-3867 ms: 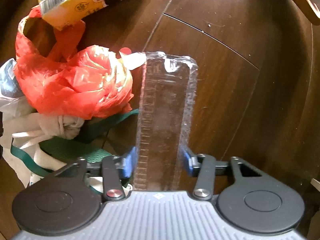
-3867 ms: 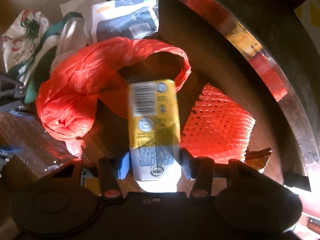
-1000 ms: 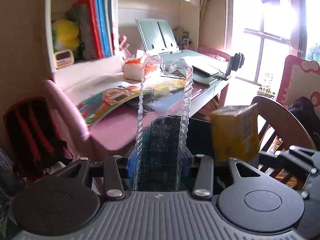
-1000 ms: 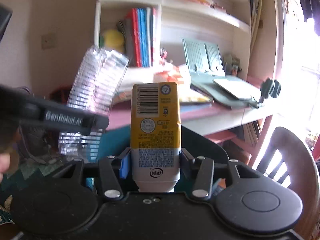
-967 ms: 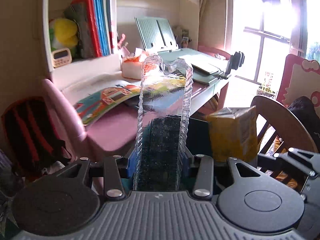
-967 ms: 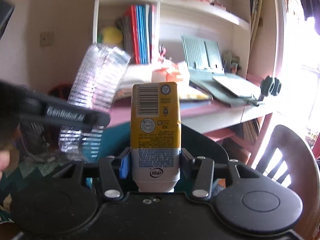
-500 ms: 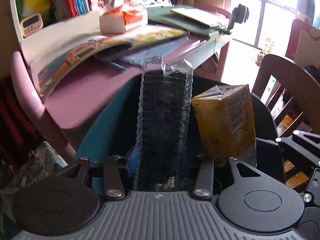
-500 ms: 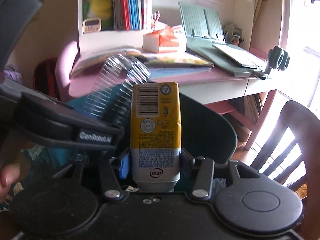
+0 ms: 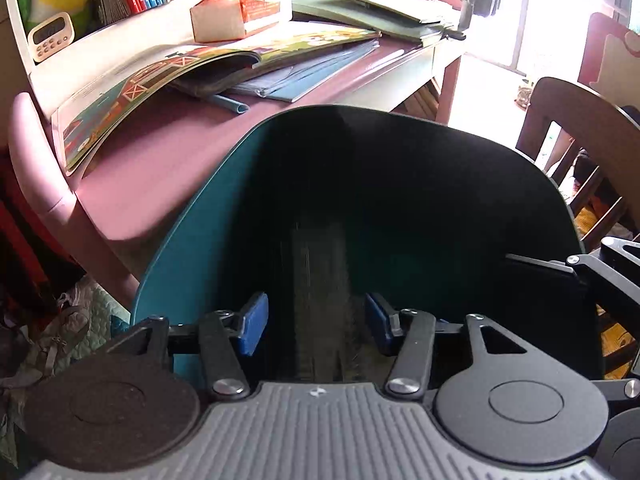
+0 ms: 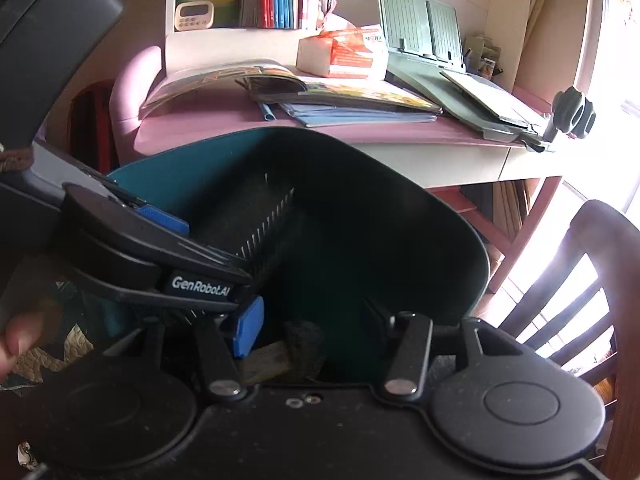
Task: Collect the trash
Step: 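Open both tools over the teal bin to drop the tray and carton, then move both tools back down to the trash under the quilted chair, then grasp the red plastic bag with the left tool while the right grasps the brown wrapper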
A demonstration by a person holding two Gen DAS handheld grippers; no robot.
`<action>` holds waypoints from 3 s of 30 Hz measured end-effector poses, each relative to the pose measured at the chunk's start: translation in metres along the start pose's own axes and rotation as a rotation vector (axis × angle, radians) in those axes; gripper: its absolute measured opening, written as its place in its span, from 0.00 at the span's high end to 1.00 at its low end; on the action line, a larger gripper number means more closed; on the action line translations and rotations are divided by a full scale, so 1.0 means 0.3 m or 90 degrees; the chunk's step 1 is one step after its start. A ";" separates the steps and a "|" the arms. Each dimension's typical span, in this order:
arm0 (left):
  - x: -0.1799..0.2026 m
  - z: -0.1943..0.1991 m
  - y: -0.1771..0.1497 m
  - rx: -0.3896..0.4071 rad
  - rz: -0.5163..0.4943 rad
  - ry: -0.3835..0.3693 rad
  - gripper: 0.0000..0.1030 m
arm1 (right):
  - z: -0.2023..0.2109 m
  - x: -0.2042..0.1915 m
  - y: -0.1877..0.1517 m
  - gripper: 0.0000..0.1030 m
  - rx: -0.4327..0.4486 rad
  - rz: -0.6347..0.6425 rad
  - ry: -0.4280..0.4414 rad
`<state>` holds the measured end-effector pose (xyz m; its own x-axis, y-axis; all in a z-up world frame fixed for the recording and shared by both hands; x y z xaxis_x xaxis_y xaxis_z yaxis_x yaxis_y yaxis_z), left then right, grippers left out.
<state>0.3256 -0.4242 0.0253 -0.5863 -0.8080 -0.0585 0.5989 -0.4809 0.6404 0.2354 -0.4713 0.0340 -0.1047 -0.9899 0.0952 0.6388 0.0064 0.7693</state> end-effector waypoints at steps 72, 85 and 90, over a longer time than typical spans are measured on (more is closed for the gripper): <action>-1.230 -0.149 -1.727 -0.163 0.624 0.228 0.07 | -0.733 -1.358 -0.775 0.42 -0.255 0.204 0.320; -1.286 -0.585 -2.066 -0.370 0.661 0.240 0.07 | -1.142 -1.479 -1.024 0.43 -0.357 0.271 0.303; -1.265 -0.719 -2.178 -0.427 0.661 0.210 0.07 | -1.302 -1.498 -1.072 0.42 -0.401 0.286 0.283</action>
<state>0.2745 0.1234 -0.5360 0.4249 -0.9051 -0.0139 0.9052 0.4250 -0.0050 0.3747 -0.0838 -0.5030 0.4780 -0.8769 -0.0500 0.8626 0.4579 0.2152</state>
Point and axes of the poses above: each gripper's, at about its wrist camera, not at the fingertips, and z roughly against the way its jaws point, x to its right, y to its top, the point moved 4 cm from there along -z, roughly the way its jaws point, and after that the axes turned 2 degrees about z, right-handed, at the moved point
